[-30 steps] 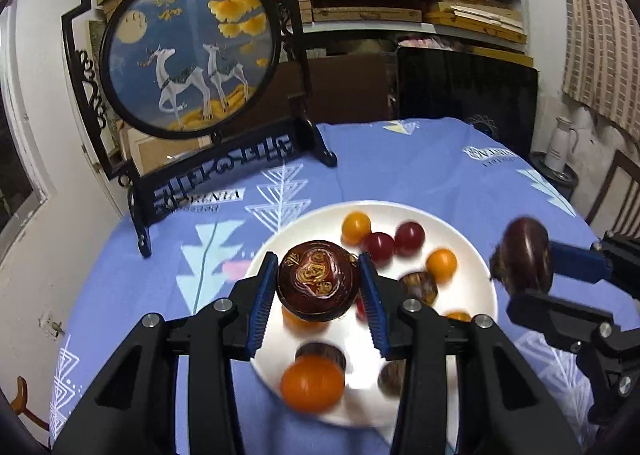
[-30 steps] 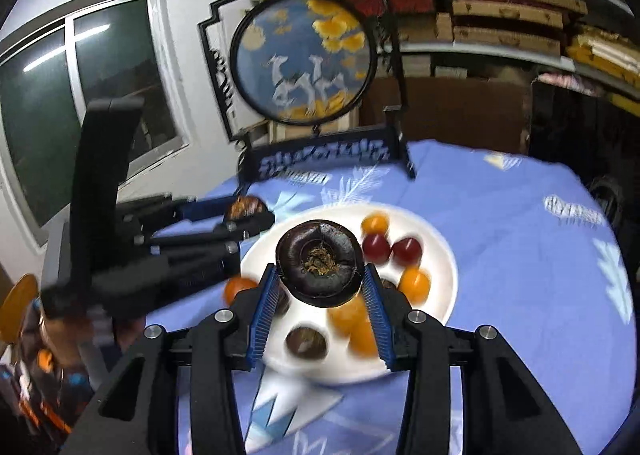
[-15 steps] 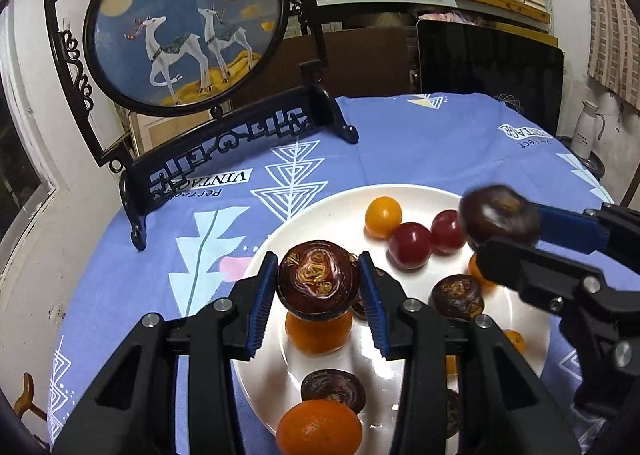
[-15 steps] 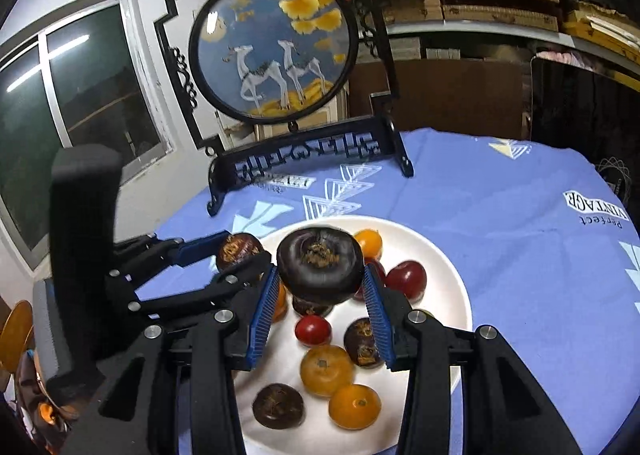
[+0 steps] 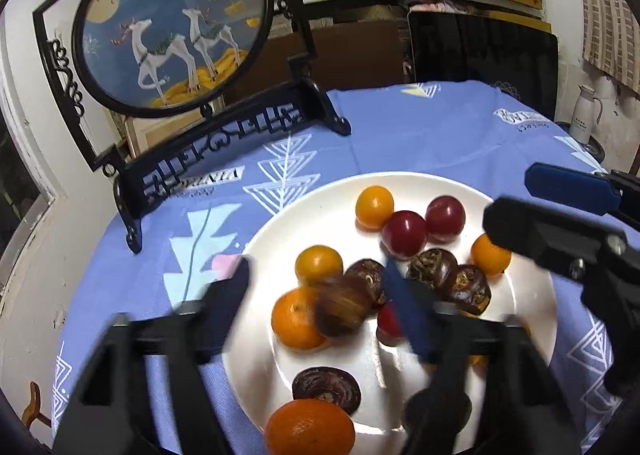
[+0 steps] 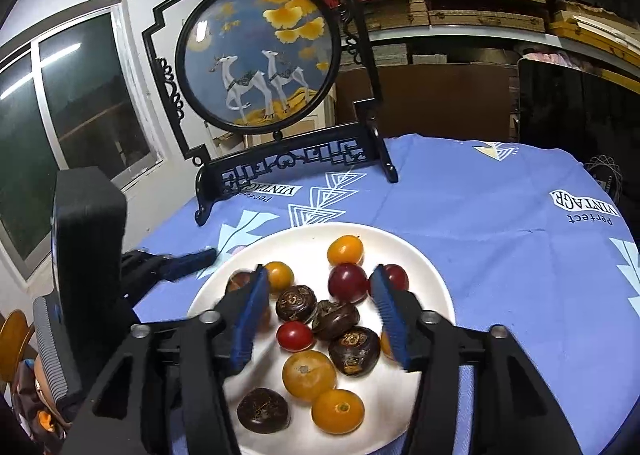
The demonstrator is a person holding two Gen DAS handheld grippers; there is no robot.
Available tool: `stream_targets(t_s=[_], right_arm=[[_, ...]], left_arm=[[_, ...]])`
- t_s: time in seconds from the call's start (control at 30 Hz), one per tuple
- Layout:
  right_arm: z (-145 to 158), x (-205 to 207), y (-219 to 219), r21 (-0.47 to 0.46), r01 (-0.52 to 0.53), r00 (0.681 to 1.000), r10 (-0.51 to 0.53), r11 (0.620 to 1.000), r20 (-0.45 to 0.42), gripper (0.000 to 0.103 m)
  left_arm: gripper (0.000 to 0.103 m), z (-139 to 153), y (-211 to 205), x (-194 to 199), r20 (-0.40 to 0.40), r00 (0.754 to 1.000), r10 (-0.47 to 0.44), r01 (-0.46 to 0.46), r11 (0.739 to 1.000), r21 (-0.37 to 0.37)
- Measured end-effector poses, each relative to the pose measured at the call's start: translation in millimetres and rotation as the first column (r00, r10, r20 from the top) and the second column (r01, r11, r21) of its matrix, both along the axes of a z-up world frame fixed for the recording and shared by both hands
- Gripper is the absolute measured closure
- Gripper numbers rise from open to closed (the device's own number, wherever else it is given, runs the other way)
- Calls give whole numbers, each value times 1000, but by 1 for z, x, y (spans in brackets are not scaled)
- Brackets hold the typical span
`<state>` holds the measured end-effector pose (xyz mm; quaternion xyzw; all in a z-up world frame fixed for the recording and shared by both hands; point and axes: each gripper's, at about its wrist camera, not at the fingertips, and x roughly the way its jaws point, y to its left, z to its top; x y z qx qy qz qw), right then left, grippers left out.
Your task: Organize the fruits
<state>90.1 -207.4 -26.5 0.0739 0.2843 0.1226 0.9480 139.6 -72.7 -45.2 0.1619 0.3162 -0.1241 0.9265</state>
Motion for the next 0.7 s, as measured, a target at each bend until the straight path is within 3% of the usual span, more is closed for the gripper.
stream_targets(t_s=[0.1,0.3,0.37,0.7], right_arm=[[2,-2,-1,-3,18,1000,-18,1000,19,37],[11,-17,-9,59,60,995,-64,996,73,29],[10,-31,-13,70,69,993,-75,995,88,21],[-17,-76,-27,47,126,984,-131,991,119,19]], left_arm=[[16,3,2,-2,27,1000,5,-5,1000,-3],[8,18,13,-14,92,995,31,-28,999,-37],[6,22,22,-24,126,991,40,-34,998,-54],[6,24,61,-51,202,974,100,-67,984,-166]])
